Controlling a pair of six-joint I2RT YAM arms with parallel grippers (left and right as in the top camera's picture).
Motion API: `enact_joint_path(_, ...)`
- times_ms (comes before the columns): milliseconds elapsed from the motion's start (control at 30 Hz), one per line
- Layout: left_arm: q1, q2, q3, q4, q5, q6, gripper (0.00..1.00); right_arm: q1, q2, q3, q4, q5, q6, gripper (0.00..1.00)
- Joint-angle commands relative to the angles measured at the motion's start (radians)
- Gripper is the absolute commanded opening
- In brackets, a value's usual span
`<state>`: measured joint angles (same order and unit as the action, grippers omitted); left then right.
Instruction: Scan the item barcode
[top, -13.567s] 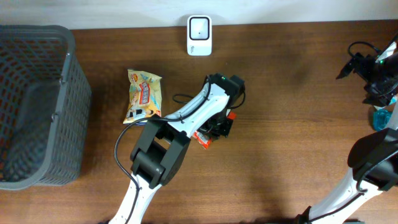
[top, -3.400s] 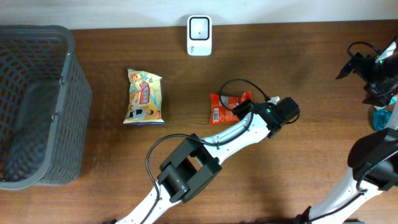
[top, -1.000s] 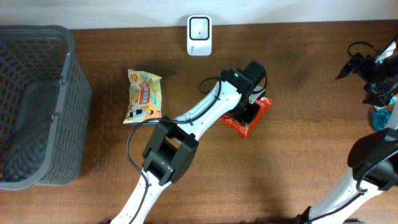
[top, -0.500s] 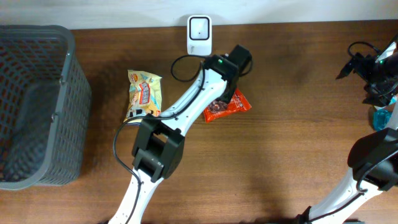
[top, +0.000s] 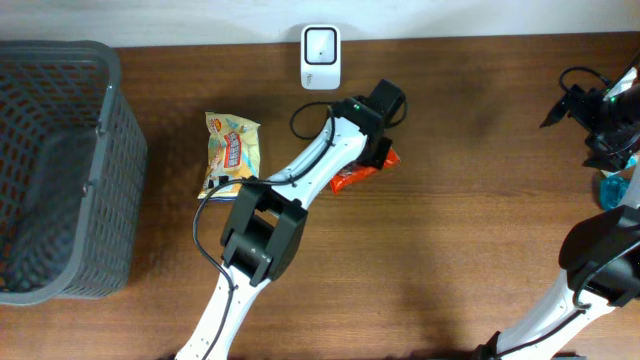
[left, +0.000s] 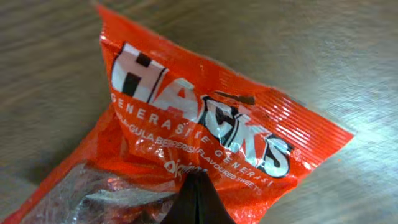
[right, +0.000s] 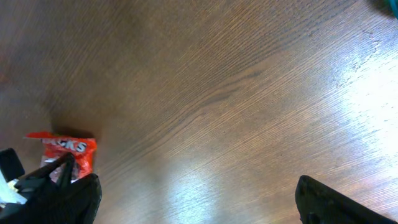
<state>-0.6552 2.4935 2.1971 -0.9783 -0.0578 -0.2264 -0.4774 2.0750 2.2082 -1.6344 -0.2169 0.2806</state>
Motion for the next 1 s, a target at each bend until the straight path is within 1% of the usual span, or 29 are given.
enact_joint_path(0,0.028,-0.016,0.127,-0.072,-0.055,-0.005,0.00,-0.001,0.000,0.000,0.000,0.012,-0.002,0.98)
enact_joint_path(33,0.031,-0.029,0.172,-0.108,-0.055,-0.005,0.01,-0.001,0.000,0.000,0.000,0.012,-0.002,0.98)
enact_joint_path(100,0.038,-0.053,0.239,-0.234,-0.055,-0.005,0.05,-0.001,0.000,0.000,0.000,0.012,-0.002,0.98)
enact_joint_path(167,0.039,-0.051,0.234,-0.341,-0.051,-0.006,0.05,-0.001,0.000,0.000,0.000,0.012,-0.002,0.98)
enact_joint_path(233,0.037,-0.050,0.172,-0.377,0.008,-0.009,0.04,-0.001,0.000,0.000,0.000,0.012,-0.002,0.98)
enact_joint_path(300,0.032,-0.048,0.094,-0.336,0.047,-0.013,0.04,-0.001,0.000,0.000,0.000,0.012,-0.002,0.98)
enact_joint_path(333,0.023,-0.048,0.016,-0.270,0.047,-0.040,0.04,-0.001,0.000,0.000,0.000,0.012,-0.002,0.98)
enact_joint_path(400,0.030,-0.048,-0.081,-0.183,0.016,-0.047,0.04,-0.001,0.000,0.000,0.000,0.012,-0.002,0.98)
enact_joint_path(433,0.035,-0.048,-0.099,-0.164,-0.012,-0.047,0.04,-0.001,0.000,0.000,0.000,0.012,-0.002,0.98)
enact_joint_path(500,0.056,-0.048,-0.119,-0.113,-0.125,-0.047,0.03,-0.001,0.000,0.000,0.000,0.012,-0.002,0.98)
enact_joint_path(533,0.062,-0.048,-0.119,-0.092,-0.158,-0.047,0.03,-0.001,0.000,0.000,0.000,0.012,-0.002,0.98)
enact_joint_path(567,0.078,-0.048,-0.119,-0.044,-0.214,-0.047,0.04,-0.001,0.000,0.000,0.000,0.012,-0.002,0.98)
enact_joint_path(667,0.126,-0.048,-0.119,0.027,-0.238,-0.046,0.04,-0.001,0.000,0.000,0.000,0.012,-0.002,0.98)
enact_joint_path(833,0.154,-0.091,-0.106,-0.027,-0.188,-0.047,0.04,-0.001,0.000,0.000,0.000,0.012,-0.002,0.99)
enact_joint_path(900,0.154,-0.140,-0.068,-0.075,-0.140,-0.051,0.03,-0.001,0.000,0.000,0.000,0.012,-0.002,0.98)
enact_joint_path(967,0.162,-0.230,-0.010,-0.145,-0.141,-0.066,0.03,-0.001,0.000,0.000,0.000,0.012,-0.002,0.99)
